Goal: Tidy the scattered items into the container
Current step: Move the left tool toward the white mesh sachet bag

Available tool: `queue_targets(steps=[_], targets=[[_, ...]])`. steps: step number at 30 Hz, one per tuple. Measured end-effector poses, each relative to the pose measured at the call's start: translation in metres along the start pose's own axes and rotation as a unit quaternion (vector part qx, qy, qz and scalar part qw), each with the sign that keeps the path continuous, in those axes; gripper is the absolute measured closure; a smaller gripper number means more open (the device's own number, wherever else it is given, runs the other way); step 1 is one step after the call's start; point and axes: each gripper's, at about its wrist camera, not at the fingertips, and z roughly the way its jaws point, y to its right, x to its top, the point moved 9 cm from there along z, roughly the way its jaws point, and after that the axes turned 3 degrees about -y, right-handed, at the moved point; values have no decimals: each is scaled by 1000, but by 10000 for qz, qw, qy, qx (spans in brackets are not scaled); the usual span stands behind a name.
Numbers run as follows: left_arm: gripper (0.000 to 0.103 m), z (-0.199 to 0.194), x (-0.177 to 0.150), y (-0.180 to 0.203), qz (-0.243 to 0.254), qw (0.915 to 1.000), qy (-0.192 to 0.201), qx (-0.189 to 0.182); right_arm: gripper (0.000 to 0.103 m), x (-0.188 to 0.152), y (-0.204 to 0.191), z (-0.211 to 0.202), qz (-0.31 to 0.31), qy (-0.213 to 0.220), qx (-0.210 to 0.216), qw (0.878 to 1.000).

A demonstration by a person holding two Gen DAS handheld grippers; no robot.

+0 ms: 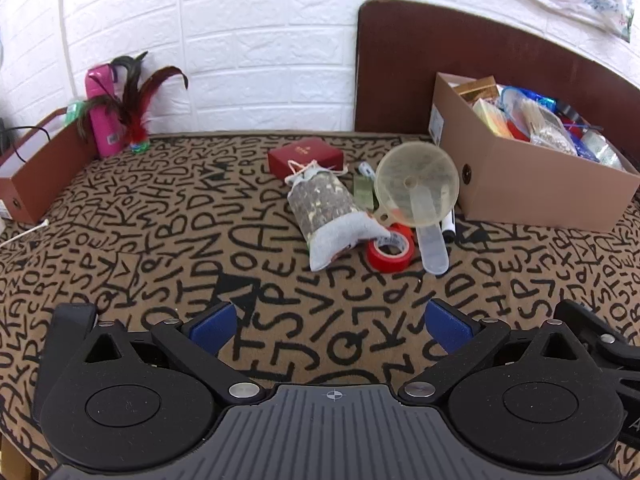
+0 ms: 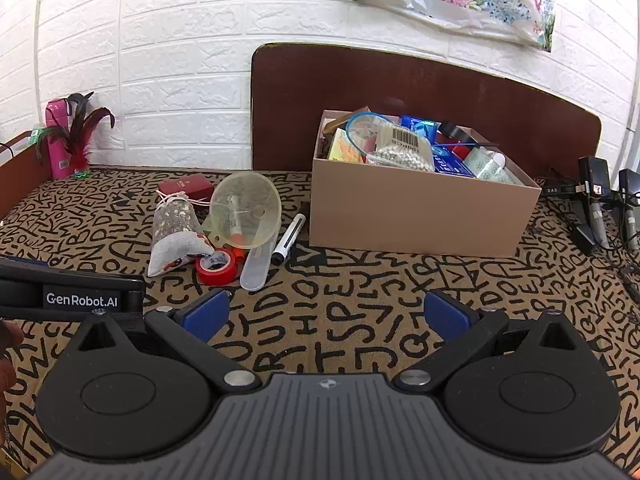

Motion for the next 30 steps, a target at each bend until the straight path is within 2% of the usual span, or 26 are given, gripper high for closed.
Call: queue_targets(steps=[12, 30], targets=[[0, 9, -2, 0, -34, 9997, -211, -86, 0, -2, 1, 5, 14, -62, -7, 10000], [0, 32, 3, -7, 117, 9994, -279, 137, 0, 2, -10, 28, -136, -261, 86, 9995]])
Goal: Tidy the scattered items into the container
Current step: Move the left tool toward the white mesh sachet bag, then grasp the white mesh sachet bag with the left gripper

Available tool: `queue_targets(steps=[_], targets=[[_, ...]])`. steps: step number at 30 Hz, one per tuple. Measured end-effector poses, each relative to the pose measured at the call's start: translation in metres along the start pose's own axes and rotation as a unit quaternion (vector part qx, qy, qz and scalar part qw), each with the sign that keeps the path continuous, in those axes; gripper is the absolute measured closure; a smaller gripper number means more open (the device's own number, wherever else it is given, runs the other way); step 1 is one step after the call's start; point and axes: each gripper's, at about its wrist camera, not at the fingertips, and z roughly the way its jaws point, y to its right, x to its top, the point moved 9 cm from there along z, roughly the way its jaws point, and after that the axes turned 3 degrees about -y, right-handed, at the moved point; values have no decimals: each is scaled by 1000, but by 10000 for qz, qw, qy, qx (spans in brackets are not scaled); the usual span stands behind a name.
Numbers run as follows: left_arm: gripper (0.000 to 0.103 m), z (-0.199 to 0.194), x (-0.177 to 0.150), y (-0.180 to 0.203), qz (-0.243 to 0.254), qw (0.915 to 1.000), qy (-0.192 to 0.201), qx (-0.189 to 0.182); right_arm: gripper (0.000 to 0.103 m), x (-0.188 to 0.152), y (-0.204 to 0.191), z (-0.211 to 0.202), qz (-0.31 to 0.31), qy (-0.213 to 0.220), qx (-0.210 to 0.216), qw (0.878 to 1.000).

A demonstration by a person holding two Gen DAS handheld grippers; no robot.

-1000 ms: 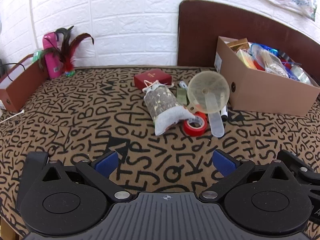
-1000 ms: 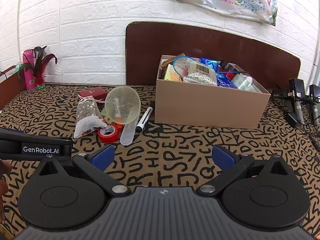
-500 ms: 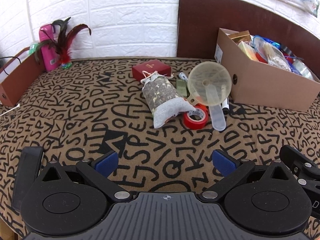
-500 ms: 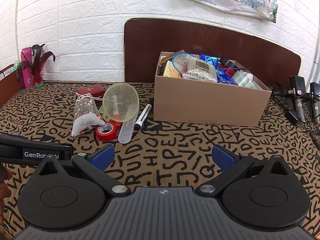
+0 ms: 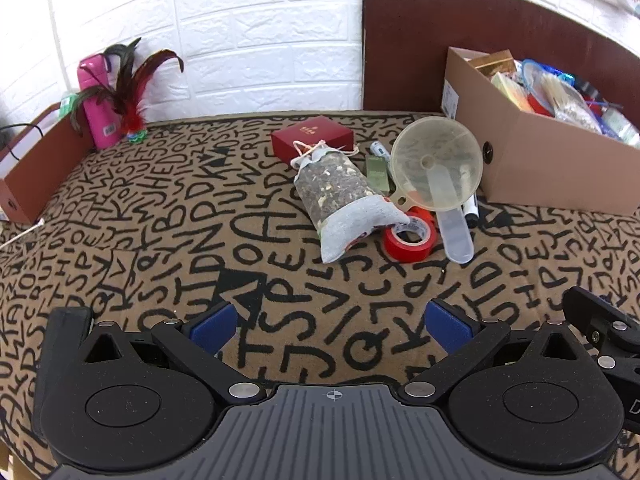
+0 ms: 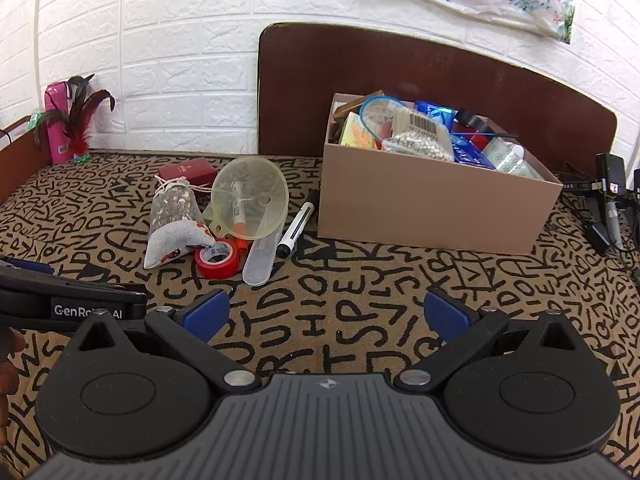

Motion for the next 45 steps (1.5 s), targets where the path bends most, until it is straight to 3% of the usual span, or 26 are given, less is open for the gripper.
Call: queue_targets(steps=[14, 19, 30, 33, 36, 39, 41, 42, 43, 45], targets=[[0, 38, 7, -13, -83, 9996, -273, -63, 0, 2, -12, 38, -110, -332, -11, 9994], [0, 51, 23, -40, -598, 9976, -276, -213, 0, 3, -20, 60, -321, -545, -171, 9979], [2, 92, 71, -39, -390, 9967, -187, -685, 1, 28, -81, 107, -883, -368, 842, 9919], [7, 109, 77, -33, -382, 9930, -330, -1068, 9, 36, -93, 120, -899, -356, 1071, 9895], [11, 119, 80, -26, -568, 9852, -483, -1543, 23, 40, -104, 132, -858, -460, 1472, 9843], [9, 134, 80, -23, -769, 9818, -627, -1621, 31, 42, -112, 140, -856, -506, 1722, 9800], [10, 137, 80, -18, -631, 9829, -576, -1634, 37, 44, -115, 143, -886, -485, 1783, 9788], [22, 136, 79, -14, -487, 9836, -557, -1645, 42, 44, -117, 143, -899, -473, 1865, 9772], [33, 133, 78, -11, -396, 9824, -552, -1742, 54, 44, -119, 141, -891, -470, 1994, 9747], [42, 127, 76, -9, -354, 9822, -594, -1749, 61, 44, -119, 138, -895, -495, 1982, 9748]])
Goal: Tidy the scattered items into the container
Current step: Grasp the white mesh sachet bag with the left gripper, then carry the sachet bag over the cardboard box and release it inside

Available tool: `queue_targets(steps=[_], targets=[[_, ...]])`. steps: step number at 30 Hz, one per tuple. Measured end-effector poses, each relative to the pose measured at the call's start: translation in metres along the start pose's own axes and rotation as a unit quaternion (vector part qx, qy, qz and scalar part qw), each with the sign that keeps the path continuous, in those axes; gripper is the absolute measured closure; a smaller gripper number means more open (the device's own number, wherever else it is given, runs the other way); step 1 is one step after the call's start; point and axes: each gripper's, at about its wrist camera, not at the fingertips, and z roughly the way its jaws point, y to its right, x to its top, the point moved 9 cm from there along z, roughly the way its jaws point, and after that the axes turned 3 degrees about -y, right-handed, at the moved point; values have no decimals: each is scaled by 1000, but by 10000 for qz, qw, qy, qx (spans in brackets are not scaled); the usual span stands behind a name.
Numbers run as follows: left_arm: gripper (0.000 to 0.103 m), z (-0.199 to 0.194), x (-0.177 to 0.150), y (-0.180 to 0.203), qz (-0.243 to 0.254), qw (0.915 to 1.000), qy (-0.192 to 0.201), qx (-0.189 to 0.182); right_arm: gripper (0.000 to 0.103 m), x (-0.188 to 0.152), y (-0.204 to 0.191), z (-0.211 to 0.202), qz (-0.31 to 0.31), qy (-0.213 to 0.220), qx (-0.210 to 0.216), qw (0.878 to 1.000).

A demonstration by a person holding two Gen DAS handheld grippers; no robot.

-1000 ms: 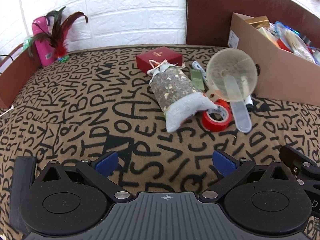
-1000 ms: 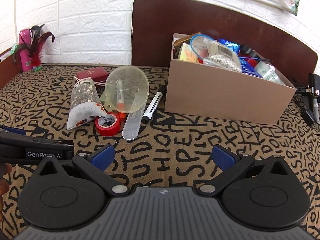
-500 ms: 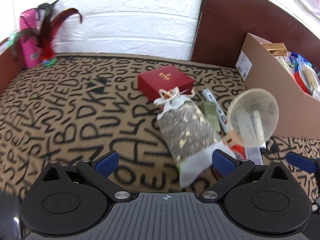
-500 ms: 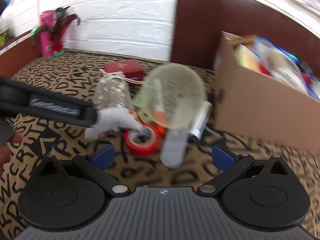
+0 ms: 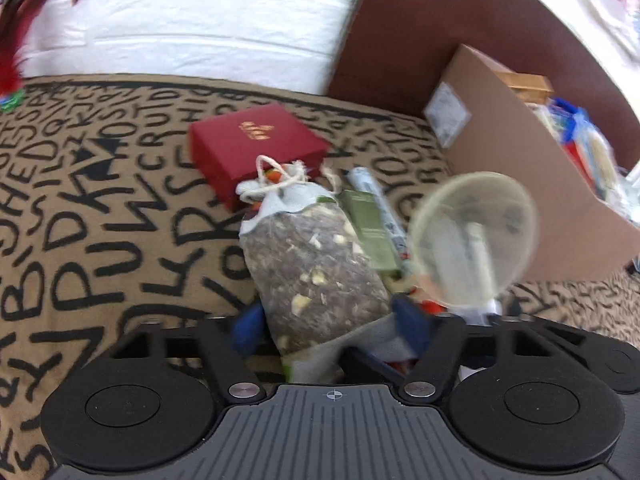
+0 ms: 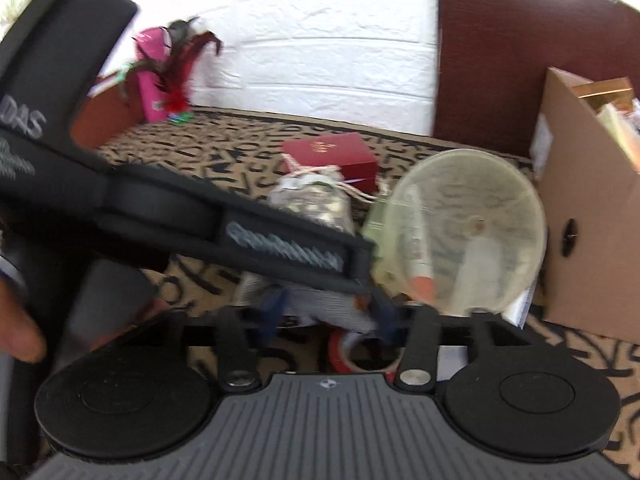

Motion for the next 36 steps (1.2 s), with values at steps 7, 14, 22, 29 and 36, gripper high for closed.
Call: queue_targets(steps=[7, 14, 22, 29, 36], targets=[[48, -30, -34, 18, 268, 9993, -230, -147, 69, -18, -10, -33, -142, -57, 38, 9999], [33, -54, -103, 46, 589, 9947, -714, -456, 72, -75, -25, -93, -283, -434, 338, 9981], [19, -63, -95, 33, 379, 9981, -466, -133, 46, -78, -21, -110, 237, -259, 345, 9988], [33, -44, -100, 37, 557, 9943, -781, -466, 45, -71, -20, -78, 431, -383, 552, 9968], [41, -45, -100, 45, 538, 9944, -859, -306, 48, -75, -9, -71, 846, -396, 946, 9911]])
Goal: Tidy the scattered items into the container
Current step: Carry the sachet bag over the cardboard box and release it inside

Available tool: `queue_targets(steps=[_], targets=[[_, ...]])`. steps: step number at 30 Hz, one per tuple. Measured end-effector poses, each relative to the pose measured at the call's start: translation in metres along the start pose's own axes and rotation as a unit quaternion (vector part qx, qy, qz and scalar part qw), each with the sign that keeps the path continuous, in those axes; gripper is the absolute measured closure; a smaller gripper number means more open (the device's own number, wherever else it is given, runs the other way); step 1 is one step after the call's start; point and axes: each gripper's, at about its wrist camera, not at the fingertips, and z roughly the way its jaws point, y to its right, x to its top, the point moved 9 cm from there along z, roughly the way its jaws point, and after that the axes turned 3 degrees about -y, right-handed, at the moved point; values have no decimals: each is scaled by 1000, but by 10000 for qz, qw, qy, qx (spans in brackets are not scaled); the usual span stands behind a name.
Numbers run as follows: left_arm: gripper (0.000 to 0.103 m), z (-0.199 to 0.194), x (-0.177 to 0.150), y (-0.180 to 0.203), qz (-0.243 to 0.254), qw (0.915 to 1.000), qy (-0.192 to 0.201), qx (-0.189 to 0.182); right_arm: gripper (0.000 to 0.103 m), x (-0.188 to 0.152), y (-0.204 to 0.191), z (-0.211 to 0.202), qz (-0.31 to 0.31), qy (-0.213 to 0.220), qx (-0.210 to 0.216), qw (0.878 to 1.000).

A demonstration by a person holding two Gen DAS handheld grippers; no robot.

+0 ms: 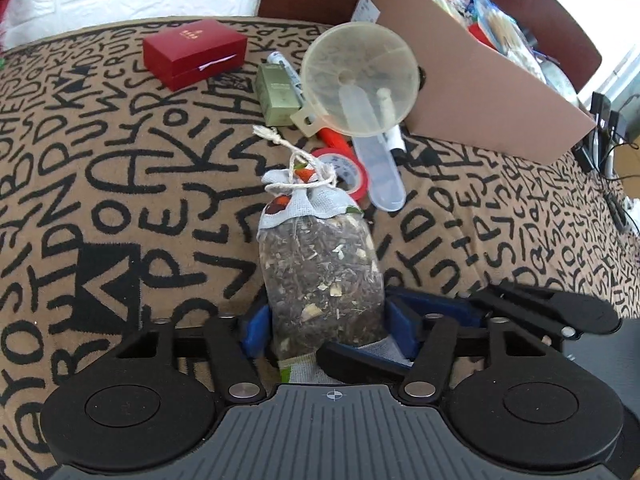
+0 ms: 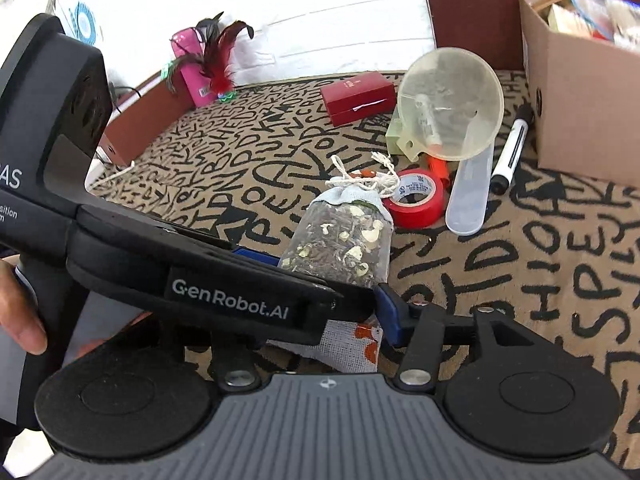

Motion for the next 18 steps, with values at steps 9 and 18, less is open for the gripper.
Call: queue_targets(steps=[9, 18], targets=[[46, -52, 34, 87, 519, 9945, 860, -294, 54, 23, 12, -74, -241, 761, -444, 9958], [45, -93, 140, 181, 754, 9780, 1676, -982, 54, 101, 53, -166, -511, 1927, -1196, 9726]])
